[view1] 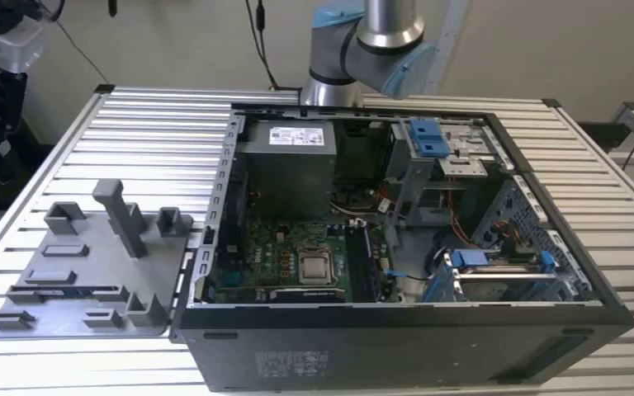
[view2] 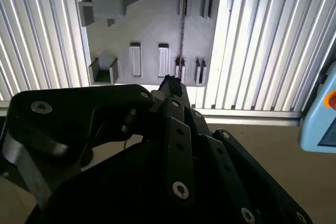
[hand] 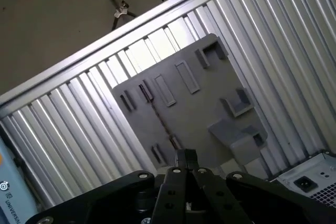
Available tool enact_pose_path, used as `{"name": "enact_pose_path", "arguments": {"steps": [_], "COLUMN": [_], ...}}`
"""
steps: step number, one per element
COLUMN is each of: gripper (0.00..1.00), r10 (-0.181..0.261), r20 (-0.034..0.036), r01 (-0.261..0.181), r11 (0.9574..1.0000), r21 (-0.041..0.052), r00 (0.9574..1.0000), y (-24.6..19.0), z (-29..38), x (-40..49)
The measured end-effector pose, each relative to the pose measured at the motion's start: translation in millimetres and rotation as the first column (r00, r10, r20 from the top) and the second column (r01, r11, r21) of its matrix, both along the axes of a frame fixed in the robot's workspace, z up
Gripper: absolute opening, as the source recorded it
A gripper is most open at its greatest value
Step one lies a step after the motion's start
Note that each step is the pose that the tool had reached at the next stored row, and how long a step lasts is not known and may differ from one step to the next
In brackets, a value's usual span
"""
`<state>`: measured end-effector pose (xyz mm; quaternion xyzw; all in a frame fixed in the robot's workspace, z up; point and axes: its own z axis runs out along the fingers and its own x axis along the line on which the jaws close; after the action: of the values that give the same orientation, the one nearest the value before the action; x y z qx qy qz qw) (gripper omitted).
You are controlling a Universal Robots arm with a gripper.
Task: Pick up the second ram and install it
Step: 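Pick up the second ram and move it above second insertion slot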
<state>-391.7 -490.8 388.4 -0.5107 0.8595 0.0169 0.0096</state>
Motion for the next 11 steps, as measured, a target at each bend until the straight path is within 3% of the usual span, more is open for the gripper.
{"name": "enact_pose_path", "arguments": {"steps": [6, 11], "gripper": [0.11, 0.11], "r10": [0.101, 0.188], "r20": [0.0001, 0.0], "r01": [-0.101, -0.188], "r11": [0.9949, 0.9822], "r21": [-0.0004, -0.0004], "r00": [0.9949, 0.9822], "y": [1.1, 1.8], "z": [-0.2, -1.1], "x": [0.0, 0.0]}}
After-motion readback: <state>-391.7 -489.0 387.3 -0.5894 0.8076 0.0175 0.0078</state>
